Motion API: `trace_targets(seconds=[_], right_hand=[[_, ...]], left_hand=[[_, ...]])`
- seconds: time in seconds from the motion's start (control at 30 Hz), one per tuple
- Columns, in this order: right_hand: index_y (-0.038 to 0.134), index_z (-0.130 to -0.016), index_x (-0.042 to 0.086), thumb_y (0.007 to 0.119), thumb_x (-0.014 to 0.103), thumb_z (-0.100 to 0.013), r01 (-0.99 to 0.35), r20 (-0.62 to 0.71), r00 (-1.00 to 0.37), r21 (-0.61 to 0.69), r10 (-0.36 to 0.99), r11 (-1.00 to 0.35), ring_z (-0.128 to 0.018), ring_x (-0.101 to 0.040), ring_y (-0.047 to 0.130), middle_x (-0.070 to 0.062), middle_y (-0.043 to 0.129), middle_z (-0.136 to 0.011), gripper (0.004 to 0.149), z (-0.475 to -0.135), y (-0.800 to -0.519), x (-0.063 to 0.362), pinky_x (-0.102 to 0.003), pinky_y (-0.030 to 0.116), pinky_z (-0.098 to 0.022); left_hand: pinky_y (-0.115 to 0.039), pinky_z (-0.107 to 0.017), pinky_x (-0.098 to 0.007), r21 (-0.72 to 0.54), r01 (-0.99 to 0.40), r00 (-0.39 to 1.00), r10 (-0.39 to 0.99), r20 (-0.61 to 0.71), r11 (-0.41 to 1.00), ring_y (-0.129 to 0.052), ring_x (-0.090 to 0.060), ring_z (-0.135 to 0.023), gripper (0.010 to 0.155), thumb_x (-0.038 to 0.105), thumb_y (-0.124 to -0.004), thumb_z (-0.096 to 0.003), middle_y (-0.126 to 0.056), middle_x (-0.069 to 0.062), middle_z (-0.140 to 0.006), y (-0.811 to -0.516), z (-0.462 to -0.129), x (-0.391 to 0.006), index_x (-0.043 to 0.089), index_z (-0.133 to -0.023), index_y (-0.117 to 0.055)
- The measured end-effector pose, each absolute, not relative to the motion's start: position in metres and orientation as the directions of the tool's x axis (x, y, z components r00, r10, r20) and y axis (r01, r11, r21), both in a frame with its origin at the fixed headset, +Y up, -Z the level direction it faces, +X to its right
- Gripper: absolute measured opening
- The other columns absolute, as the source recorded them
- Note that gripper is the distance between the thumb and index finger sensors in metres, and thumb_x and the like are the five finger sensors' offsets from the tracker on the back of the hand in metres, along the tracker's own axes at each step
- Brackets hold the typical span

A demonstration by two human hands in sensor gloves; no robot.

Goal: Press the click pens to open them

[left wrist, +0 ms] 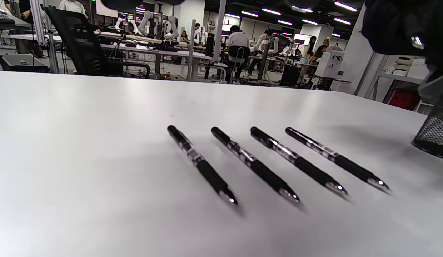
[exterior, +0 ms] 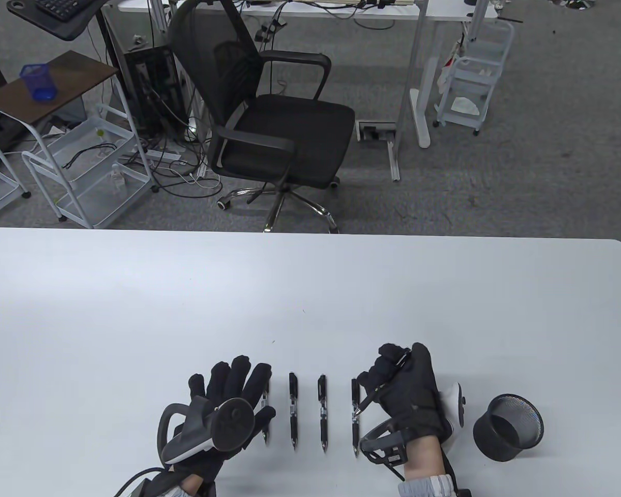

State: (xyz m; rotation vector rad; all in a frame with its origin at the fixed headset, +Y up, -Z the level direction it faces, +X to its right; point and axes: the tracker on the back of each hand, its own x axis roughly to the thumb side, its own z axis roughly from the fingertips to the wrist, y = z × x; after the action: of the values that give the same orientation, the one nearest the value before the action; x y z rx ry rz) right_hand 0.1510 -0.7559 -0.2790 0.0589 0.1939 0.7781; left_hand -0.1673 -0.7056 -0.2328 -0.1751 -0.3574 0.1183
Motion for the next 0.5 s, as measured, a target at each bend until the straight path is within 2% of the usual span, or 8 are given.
trace_targets(seconds=[0.03,0.07,0.1,0.17,0.23,0.33,0.43,0.5], right_hand=[[0.043,-0.109,-0.006,0.033,0.043,-0.072,-0.712,-0.143,0.667,0.167,0.731,0.682,-0.068,-0.034,0.071,-0.018,0.066,-0.086,0.062,-0.28,-0.753,0.151,-0.063,0.05,-0.067],[0.029,-0.112,-0.01,0.035,0.038,-0.073,-0.748,-0.121,0.615,0.225,0.779,0.625,-0.074,-0.038,0.066,-0.022,0.058,-0.092,0.062,-0.282,-0.747,0.151,-0.065,0.046,-0.067],[0.015,-0.11,-0.014,0.037,0.028,-0.072,-0.791,-0.127,0.543,0.254,0.83,0.557,-0.077,-0.04,0.062,-0.024,0.051,-0.095,0.061,-0.283,-0.742,0.151,-0.066,0.045,-0.067],[0.008,-0.106,-0.015,0.039,0.02,-0.07,-0.875,-0.12,0.391,0.26,0.913,0.409,-0.079,-0.041,0.06,-0.028,0.044,-0.099,0.059,-0.283,-0.734,0.153,-0.065,0.047,-0.066],[0.017,-0.106,-0.018,0.043,0.014,-0.069,-0.964,-0.079,0.182,0.181,0.98,0.194,-0.078,-0.044,0.066,-0.033,0.047,-0.099,0.056,-0.283,-0.729,0.156,-0.062,0.055,-0.064],[0.037,-0.109,-0.016,0.051,0.01,-0.067,-0.991,-0.05,-0.073,0.115,0.996,-0.067,-0.079,-0.055,0.067,-0.038,0.053,-0.102,0.051,-0.284,-0.726,0.162,-0.066,0.055,-0.063],[0.055,-0.11,-0.014,0.057,0.007,-0.066,-0.983,-0.093,-0.165,0.102,0.982,-0.156,-0.088,-0.066,0.039,-0.044,0.033,-0.107,0.048,-0.285,-0.73,0.164,-0.076,0.035,-0.064],[0.059,-0.11,-0.011,0.059,0.009,-0.067,-0.972,-0.156,-0.227,0.093,0.961,-0.214,-0.086,-0.067,0.03,-0.042,0.033,-0.105,0.047,-0.286,-0.735,0.166,-0.079,0.028,-0.061]], left_hand=[[-0.031,-0.076,-0.081,-0.19,-0.085,0.93,0.146,0.337,0.978,-0.037,-0.06,-0.117,0.069,0.058,-0.049,-0.0709,-0.024,-0.022,-0.132,-0.706,-0.233,-0.167,0.028,-0.126,-0.019],[-0.031,-0.076,-0.081,-0.19,-0.086,0.93,0.147,0.337,0.978,-0.037,-0.06,-0.117,0.069,0.058,-0.049,-0.071,-0.024,-0.022,-0.132,-0.705,-0.233,-0.168,0.028,-0.126,-0.019],[-0.031,-0.076,-0.081,-0.19,-0.087,0.93,0.148,0.337,0.978,-0.036,-0.06,-0.117,0.069,0.058,-0.049,-0.0708,-0.024,-0.023,-0.132,-0.705,-0.233,-0.168,0.028,-0.126,-0.019],[-0.031,-0.076,-0.082,-0.189,-0.088,0.93,0.148,0.336,0.978,-0.036,-0.06,-0.117,0.069,0.058,-0.049,-0.0709,-0.024,-0.022,-0.132,-0.705,-0.233,-0.168,0.028,-0.126,-0.02],[-0.031,-0.076,-0.081,-0.189,-0.089,0.93,0.15,0.335,0.978,-0.037,-0.06,-0.117,0.069,0.058,-0.049,-0.071,-0.024,-0.022,-0.132,-0.705,-0.233,-0.168,0.027,-0.126,-0.02],[-0.031,-0.076,-0.081,-0.191,-0.089,0.93,0.15,0.335,0.977,-0.037,-0.06,-0.117,0.069,0.058,-0.049,-0.0709,-0.024,-0.022,-0.132,-0.706,-0.233,-0.168,0.027,-0.126,-0.02],[-0.031,-0.076,-0.081,-0.191,-0.089,0.93,0.15,0.335,0.977,-0.037,-0.06,-0.117,0.069,0.058,-0.049,-0.0709,-0.024,-0.023,-0.132,-0.706,-0.233,-0.168,0.028,-0.126,-0.02],[-0.031,-0.076,-0.081,-0.191,-0.091,0.93,0.152,0.335,0.977,-0.036,-0.06,-0.117,0.069,0.058,-0.049,-0.0709,-0.024,-0.022,-0.132,-0.706,-0.233,-0.168,0.028,-0.126,-0.02]])
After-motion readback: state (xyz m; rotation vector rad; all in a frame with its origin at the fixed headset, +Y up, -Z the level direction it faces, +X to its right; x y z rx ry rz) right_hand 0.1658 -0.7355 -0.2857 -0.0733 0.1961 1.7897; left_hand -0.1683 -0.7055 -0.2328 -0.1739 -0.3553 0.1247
